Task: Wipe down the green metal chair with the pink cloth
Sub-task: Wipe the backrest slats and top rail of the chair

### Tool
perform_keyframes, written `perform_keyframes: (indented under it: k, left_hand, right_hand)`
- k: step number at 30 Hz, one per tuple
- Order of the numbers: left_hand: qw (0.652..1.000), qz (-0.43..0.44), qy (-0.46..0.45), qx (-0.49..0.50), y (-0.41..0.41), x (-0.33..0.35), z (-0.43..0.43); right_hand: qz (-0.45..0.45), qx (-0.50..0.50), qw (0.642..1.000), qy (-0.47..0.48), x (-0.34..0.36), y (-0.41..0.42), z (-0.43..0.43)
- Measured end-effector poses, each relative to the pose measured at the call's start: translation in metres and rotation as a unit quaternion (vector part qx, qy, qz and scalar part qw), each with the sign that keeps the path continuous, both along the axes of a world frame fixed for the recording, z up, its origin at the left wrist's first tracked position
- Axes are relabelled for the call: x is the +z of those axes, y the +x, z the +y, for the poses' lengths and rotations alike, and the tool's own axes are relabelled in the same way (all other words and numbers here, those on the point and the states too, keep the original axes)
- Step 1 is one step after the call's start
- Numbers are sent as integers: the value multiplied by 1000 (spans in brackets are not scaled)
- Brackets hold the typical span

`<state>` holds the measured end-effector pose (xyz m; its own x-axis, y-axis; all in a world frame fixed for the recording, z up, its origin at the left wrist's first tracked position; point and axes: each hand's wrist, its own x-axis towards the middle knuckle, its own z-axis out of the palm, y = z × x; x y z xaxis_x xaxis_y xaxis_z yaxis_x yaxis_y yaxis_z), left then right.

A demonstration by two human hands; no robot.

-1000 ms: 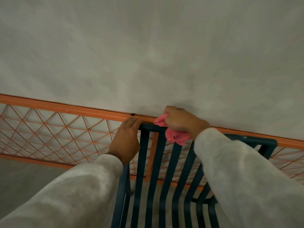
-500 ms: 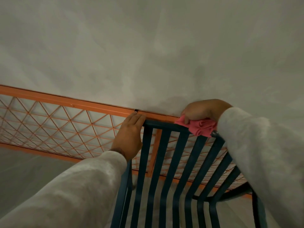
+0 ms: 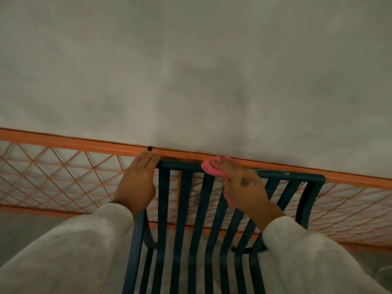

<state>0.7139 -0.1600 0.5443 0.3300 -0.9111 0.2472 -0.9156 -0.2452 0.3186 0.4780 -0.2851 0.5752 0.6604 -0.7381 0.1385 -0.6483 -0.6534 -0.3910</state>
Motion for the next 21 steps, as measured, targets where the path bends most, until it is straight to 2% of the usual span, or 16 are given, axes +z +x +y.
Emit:
perform_keyframes:
  k: [3,6,8,10,13,15,21]
  left_hand:
    - [998,-38,38,9,-3,9,-1]
    - [995,-56,85,-7,-11,20,-8]
    - [993,-44,95,-58,-28,28,-21]
    - [992,-11,65,-105,-47,31,-31]
    - [993,11,23,-119,-66,31,-37]
    - [993,16,44,-107,-63,27,-34]
    - [993,-1,80,-91,-64,19,-35]
  right_hand:
    - [-25,-93,995,35,7,-44,-15]
    - [23,-118,992,49,7,-33,-17]
    - [19,-72,997,27,8,-11,-5]
    - [-19,-21,999,25,9,16,17]
    - [-33,-8,999,10,11,28,38]
    - [-28,4,999,-19,1,9,28]
    - [75,-17,993,-85,-9,-93,-34]
